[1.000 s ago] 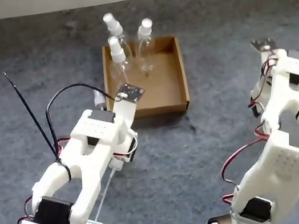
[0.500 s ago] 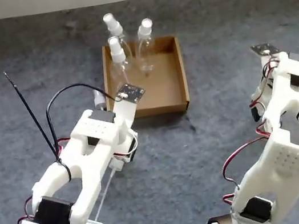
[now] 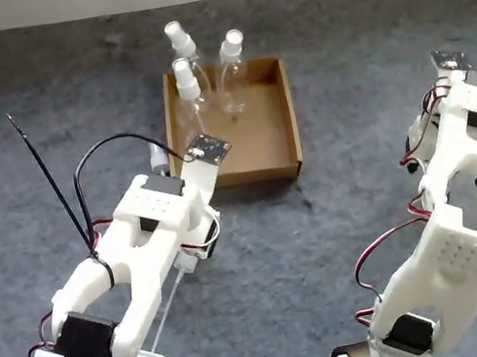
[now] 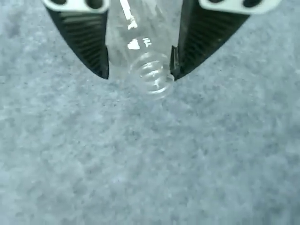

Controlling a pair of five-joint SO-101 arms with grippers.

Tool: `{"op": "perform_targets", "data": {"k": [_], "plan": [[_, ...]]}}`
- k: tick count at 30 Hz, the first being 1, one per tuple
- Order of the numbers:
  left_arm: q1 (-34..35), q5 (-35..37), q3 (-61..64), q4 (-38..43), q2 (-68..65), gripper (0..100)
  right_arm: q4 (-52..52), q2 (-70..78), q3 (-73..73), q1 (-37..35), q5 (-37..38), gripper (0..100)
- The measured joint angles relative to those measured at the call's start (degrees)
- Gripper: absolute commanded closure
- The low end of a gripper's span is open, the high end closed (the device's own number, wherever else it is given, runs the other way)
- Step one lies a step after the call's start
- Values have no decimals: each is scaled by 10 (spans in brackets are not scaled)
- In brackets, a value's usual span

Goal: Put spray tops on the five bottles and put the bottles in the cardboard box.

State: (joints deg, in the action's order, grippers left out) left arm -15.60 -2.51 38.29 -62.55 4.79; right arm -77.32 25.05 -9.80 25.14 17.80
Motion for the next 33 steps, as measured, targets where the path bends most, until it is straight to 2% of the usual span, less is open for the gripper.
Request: {"op": "perform_targets", "data": {"k": [5, 10, 14, 17, 22, 30, 33], "plan": [[0, 0, 0, 0, 0, 951, -109, 1, -62, -6, 70, 680], [0, 0, 0, 0, 0, 951, -187, 1, -127, -7, 135, 673], [0, 0, 0, 0, 0, 951, -210, 1, -138, -11, 190, 673], [0, 0, 0, 0, 0, 951, -210, 0, -116, -9, 227, 674], [0, 0, 0, 0, -2, 951, -142, 0, 1, -3, 243, 681], [0, 0, 0, 0, -2, 951, -55, 1, 59, -4, 243, 779], [-1, 0, 0, 0, -2, 951, -44, 1, 59, -4, 243, 861]]}}
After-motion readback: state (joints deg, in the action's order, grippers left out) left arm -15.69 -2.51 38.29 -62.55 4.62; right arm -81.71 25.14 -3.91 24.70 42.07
